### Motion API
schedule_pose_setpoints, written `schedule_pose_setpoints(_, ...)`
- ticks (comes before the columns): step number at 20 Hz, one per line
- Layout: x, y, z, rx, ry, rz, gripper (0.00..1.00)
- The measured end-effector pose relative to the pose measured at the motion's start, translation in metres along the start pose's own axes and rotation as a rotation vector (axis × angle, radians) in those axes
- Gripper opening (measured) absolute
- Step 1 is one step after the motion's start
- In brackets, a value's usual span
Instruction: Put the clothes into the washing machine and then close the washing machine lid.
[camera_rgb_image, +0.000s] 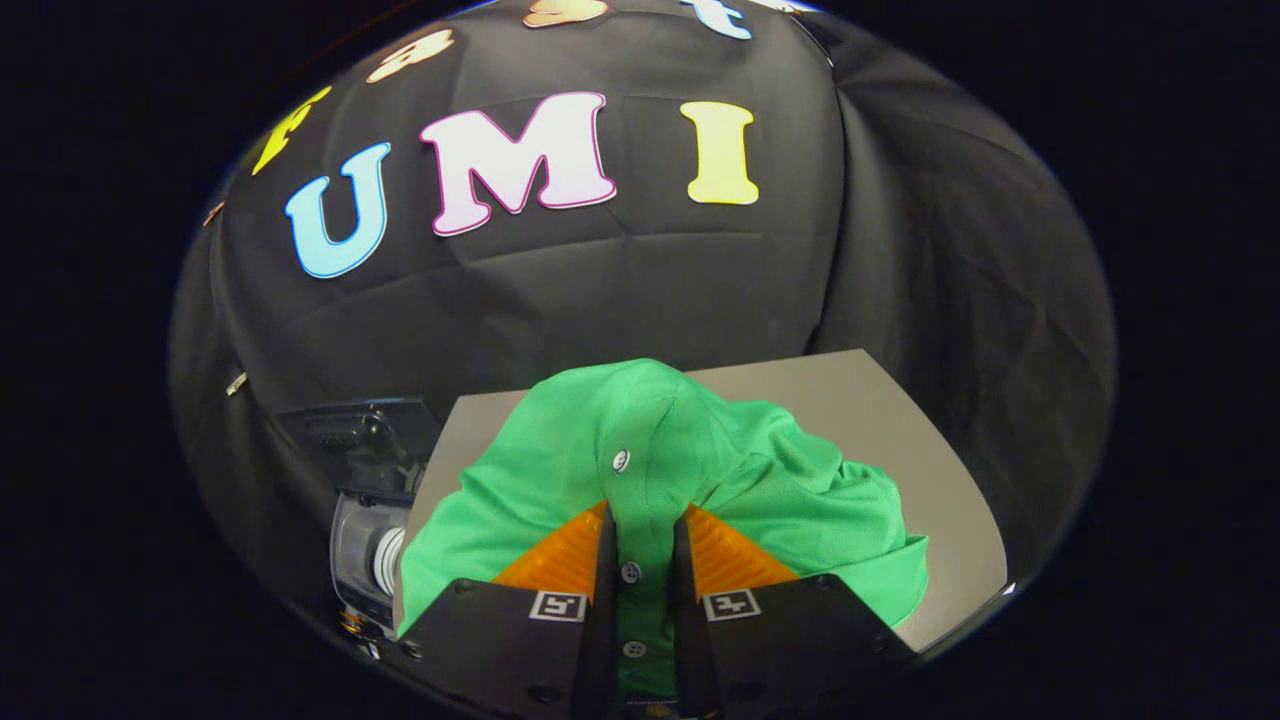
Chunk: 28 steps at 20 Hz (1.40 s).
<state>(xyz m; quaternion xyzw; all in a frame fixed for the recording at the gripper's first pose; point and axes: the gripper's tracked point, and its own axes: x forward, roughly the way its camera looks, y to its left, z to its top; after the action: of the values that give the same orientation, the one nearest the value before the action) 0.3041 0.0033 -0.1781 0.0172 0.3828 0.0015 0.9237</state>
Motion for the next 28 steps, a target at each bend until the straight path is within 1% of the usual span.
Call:
schedule_pose_setpoints(1,0.006,0.001,0.003,0.023,-0.001,-0.001,0.13)
schedule_pose_setpoints(2,0.002,0.002,0.008,0.05,-0.009,0.002,0.12)
schedule_pose_setpoints(5,-0.009,0.004,0.016,0.052,-0.005,0.022,0.12)
schedule_pose_setpoints(9,-0.042,0.016,0.05,0.04,-0.05,0.024,0.12)
schedule_pose_setpoints(12,-0.07,0.032,0.079,0.008,-0.099,0.031,0.12)
schedule_pose_setpoints(15,-0.096,0.058,0.1,0.029,-0.138,0.068,0.12)
schedule_pose_setpoints(18,-0.118,0.093,0.114,0.011,-0.169,0.111,0.12)
schedule_pose_setpoints(21,-0.133,0.134,0.118,-0.018,-0.184,0.16,0.12)
schedule_pose_setpoints(28,-0.134,0.241,0.092,-0.017,-0.138,0.284,0.12)
